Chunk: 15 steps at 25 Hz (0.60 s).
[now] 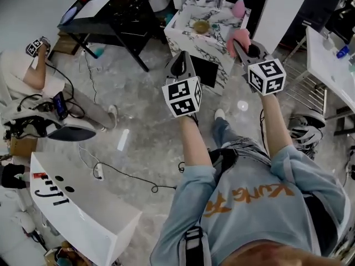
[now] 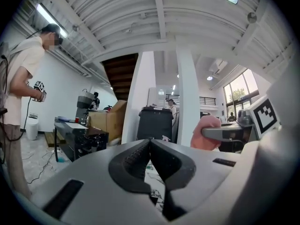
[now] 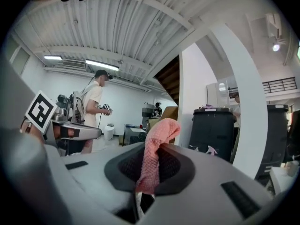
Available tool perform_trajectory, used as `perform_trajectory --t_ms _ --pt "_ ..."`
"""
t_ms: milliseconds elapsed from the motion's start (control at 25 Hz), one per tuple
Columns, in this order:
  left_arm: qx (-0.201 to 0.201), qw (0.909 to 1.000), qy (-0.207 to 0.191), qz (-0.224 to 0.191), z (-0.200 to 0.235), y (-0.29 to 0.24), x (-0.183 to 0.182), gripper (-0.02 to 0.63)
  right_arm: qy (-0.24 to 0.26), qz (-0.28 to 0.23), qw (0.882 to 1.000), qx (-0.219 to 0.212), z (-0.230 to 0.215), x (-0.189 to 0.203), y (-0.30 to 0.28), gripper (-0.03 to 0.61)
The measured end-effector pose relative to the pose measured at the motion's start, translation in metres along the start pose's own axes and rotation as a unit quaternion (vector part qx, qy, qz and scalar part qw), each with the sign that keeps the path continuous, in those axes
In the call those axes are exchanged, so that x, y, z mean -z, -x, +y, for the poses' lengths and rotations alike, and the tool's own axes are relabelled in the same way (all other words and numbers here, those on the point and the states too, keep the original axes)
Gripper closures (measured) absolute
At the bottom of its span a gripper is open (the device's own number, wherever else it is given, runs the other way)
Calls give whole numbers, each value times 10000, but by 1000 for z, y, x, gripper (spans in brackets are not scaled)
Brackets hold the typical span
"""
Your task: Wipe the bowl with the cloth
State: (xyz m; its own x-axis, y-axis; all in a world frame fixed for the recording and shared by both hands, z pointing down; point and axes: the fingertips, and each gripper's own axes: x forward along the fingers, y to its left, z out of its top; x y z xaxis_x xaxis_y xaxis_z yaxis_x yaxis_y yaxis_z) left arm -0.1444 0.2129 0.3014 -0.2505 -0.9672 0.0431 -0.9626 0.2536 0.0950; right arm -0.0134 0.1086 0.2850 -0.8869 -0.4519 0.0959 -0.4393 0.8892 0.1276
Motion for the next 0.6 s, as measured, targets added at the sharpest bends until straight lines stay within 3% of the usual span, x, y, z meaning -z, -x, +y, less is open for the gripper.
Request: perform_trajectory --t_ms 360,520,600 --pt "-98 9941 336 1024 1 -129 92 591 -732 714 9947 135 -97 96 -81 537" --pt "67 9894 59 1450 -1 -193 100 591 -1180 652 9899 435 -159 114 -113 538" --pt "87 9891 -80 1469 -2 -230 97 591 -1316 578 9883 515 -192 118 -135 538"
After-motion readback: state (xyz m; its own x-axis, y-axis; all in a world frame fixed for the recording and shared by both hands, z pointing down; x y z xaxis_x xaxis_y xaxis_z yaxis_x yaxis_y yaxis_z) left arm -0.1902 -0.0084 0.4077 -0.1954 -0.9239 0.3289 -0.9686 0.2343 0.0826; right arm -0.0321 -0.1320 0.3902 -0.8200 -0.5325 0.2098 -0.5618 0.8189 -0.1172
